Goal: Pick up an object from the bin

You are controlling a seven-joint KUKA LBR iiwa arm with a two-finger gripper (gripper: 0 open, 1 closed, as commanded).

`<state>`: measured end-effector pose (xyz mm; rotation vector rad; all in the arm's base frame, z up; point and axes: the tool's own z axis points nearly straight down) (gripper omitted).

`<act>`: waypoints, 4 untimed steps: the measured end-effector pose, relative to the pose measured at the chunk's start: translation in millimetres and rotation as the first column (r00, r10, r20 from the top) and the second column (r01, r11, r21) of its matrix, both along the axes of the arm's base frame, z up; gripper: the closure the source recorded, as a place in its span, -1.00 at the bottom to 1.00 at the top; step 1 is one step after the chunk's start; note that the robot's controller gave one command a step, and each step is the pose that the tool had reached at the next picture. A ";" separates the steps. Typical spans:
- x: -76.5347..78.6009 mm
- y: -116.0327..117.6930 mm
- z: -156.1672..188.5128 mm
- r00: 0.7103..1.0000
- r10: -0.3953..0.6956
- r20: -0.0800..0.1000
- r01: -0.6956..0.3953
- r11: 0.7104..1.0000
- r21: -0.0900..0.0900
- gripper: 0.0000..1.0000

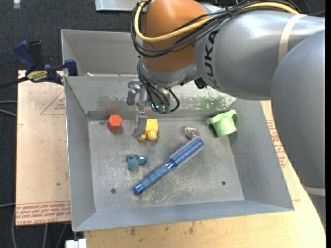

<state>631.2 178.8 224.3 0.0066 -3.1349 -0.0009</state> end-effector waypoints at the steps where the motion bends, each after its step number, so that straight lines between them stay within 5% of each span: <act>1: 9.6 2.5 73.8 0.976 0.217 0.017 -0.217 0.976 0.000 -1.00; 2: -55.2 -49.9 -80.4 0.977 0.211 -0.003 -0.211 0.977 0.000 -1.00; 3: -136.4 -85.2 -157.9 0.984 0.180 0.003 -0.180 0.984 0.000 -1.00; 4: -133.3 -83.5 -154.3 0.983 0.181 0.008 -0.181 0.983 0.001 1.00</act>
Offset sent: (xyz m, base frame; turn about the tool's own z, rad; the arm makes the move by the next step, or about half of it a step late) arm 0.0080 0.0016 0.0709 -0.2199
